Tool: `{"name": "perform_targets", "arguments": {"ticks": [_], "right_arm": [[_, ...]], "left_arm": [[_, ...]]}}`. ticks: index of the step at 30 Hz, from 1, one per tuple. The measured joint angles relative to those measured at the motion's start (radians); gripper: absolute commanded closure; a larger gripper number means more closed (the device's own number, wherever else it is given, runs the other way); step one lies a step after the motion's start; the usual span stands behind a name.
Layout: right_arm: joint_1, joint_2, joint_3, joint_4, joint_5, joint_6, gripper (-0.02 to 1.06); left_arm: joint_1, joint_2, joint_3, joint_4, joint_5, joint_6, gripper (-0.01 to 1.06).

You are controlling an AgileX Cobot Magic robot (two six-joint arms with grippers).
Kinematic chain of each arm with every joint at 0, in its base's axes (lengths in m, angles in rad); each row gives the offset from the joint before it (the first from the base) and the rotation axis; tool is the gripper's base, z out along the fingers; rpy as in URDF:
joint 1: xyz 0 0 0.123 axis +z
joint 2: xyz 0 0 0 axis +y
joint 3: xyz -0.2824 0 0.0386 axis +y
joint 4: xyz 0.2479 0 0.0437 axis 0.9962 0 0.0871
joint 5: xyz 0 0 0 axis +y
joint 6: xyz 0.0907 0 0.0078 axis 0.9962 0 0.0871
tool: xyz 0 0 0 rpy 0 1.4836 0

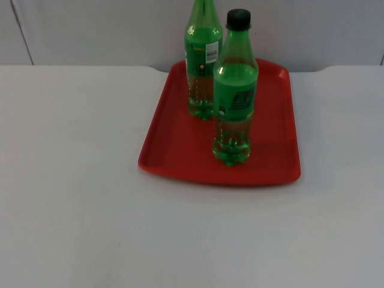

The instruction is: Place the bottle upright on the tray.

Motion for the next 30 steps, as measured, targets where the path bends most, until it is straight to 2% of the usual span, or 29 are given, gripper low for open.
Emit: {"name": "perform_targets", "arguments": {"ticks": [9, 13, 17, 18, 22, 27, 30], "right_arm": [[0.0, 0.0, 0.0, 0.0, 0.0, 0.0, -0.01], [0.0, 0.0, 0.0, 0.0, 0.0, 0.0, -0.01], [0.0, 0.0, 0.0, 0.0, 0.0, 0.0, -0.01], [0.0, 0.0, 0.0, 0.0, 0.0, 0.0, -0.01], [0.0, 0.0, 0.0, 0.0, 0.0, 0.0, -0.01], [0.0, 0.0, 0.0, 0.0, 0.0, 0.0, -0.01], [0.0, 0.0, 0.0, 0.0, 0.0, 0.0, -0.01]], "left_arm": [[0.01, 0.0, 0.0, 0.0, 0.0, 0.0, 0.0], [0.075, 0.0, 0.0, 0.0, 0.0, 0.0, 0.0], [0.195, 0.0, 0.0, 0.0, 0.0, 0.0, 0.0], [0.195, 0.0, 0.0, 0.0, 0.0, 0.0, 0.0], [0.306, 0.0, 0.0, 0.0, 0.0, 0.0, 0.0], [0.388, 0.0, 0.0, 0.0, 0.0, 0.0, 0.0], [0.404, 0.0, 0.0, 0.0, 0.0, 0.0, 0.0]]}}
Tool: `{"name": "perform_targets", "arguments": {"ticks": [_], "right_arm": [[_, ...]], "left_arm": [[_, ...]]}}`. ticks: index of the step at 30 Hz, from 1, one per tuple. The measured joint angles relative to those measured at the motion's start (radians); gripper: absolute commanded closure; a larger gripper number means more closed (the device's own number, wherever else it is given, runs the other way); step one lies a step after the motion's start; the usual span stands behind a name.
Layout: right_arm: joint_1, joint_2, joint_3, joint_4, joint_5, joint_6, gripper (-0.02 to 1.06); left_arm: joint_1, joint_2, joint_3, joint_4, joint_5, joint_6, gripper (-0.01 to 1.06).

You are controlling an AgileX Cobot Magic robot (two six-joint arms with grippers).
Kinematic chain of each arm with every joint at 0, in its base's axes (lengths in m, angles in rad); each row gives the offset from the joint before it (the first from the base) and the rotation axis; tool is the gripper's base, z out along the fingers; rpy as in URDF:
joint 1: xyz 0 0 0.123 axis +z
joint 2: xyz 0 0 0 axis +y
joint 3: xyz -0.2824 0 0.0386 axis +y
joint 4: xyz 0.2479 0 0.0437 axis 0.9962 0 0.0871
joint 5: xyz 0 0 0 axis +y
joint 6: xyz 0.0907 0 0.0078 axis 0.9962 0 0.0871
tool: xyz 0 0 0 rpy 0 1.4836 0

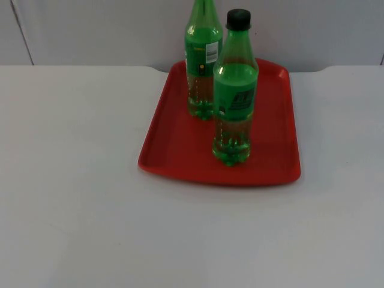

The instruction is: Place the bottle upright on the tray.

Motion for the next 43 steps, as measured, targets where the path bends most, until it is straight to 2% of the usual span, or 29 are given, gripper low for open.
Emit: {"name": "perform_targets", "arguments": {"ticks": [30, 43], "right_arm": [[-0.005, 0.0, 0.0, 0.0, 0.0, 0.006, -0.01], [-0.218, 0.0, 0.0, 0.0, 0.0, 0.006, -0.01]], "left_arm": [[0.007, 0.0, 0.0, 0.0, 0.0, 0.0, 0.0], [0.007, 0.0, 0.0, 0.0, 0.0, 0.0, 0.0]]}}
